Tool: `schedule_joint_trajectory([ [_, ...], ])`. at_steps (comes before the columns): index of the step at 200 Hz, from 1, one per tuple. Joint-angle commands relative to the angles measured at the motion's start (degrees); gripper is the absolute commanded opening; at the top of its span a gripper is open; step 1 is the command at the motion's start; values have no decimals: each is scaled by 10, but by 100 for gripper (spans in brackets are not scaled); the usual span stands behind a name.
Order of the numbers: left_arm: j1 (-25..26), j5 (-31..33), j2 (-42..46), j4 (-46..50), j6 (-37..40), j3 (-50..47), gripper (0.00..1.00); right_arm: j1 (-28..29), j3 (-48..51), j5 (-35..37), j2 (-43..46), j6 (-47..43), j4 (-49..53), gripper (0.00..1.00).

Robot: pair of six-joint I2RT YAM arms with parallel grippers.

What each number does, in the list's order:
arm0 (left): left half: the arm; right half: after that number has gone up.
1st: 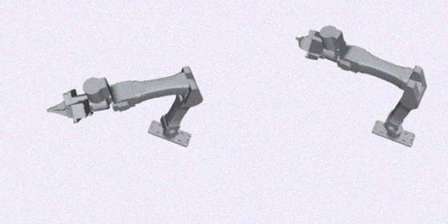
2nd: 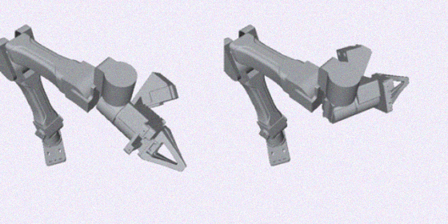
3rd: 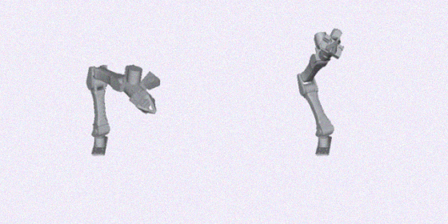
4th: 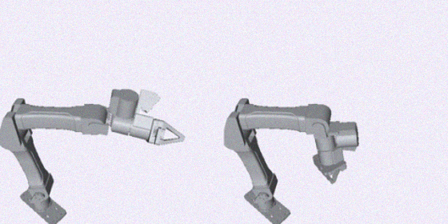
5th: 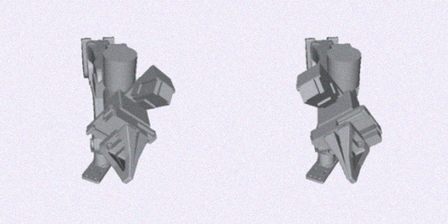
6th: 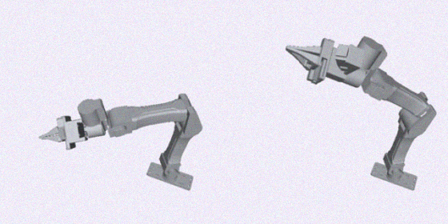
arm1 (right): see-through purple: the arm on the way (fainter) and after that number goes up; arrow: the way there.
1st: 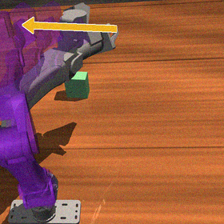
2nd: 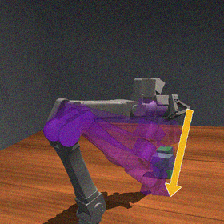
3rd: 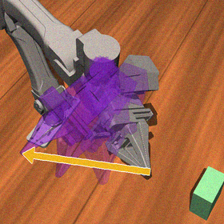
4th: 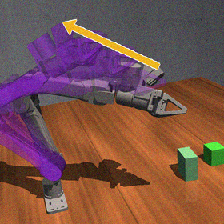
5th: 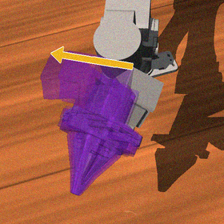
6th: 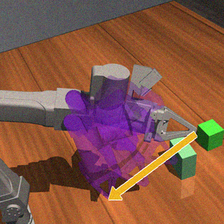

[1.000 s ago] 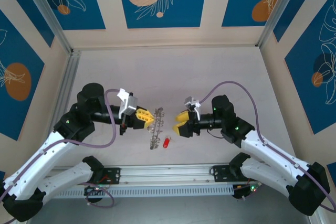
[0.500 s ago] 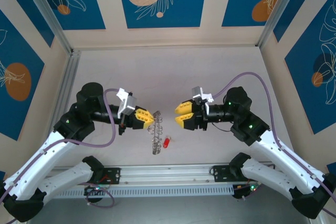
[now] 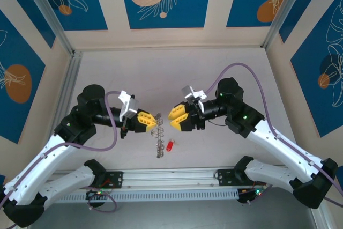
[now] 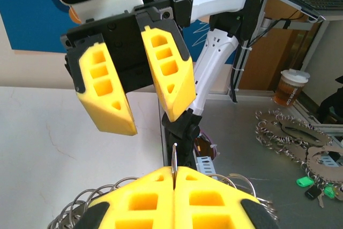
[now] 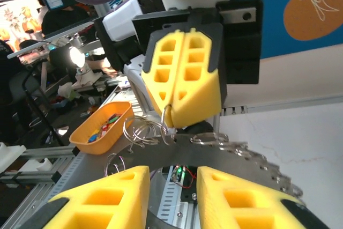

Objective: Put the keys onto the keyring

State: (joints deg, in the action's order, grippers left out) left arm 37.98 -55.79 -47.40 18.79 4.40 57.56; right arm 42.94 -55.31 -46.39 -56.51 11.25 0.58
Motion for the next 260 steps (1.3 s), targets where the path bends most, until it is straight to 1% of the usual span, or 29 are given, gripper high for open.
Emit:
schedule_joint_trajectory([
  [1, -6, -24, 7, -13, 5, 9, 0, 11, -18, -30, -7, -6, -22, 26],
  [21, -7, -24, 4, -14, 5, 9, 0, 20, -25, -35, -17, -4, -33, 23],
  [48, -7, -25, 5, -16, 4, 9, 0, 29, -39, -39, -38, -11, -23, 22],
  [72, -7, -25, 4, -17, 3, 7, 0, 33, -41, -40, -43, -12, -33, 21],
  [91, -6, -25, 3, -17, 3, 8, 0, 36, -47, -42, -50, -11, -37, 18],
  [163, -7, -23, 3, -19, 1, 8, 0, 43, -58, -45, -68, -21, -26, 15],
  [207, -7, -24, 1, -20, 1, 7, 0, 44, -60, -46, -70, -24, -24, 5],
  [222, -6, -24, 1, -22, 1, 8, 0, 45, -63, -47, -74, -25, -20, 0],
  [260, -6, -29, 1, -22, 2, 9, 0, 45, -63, -55, -77, -21, -27, 0],
])
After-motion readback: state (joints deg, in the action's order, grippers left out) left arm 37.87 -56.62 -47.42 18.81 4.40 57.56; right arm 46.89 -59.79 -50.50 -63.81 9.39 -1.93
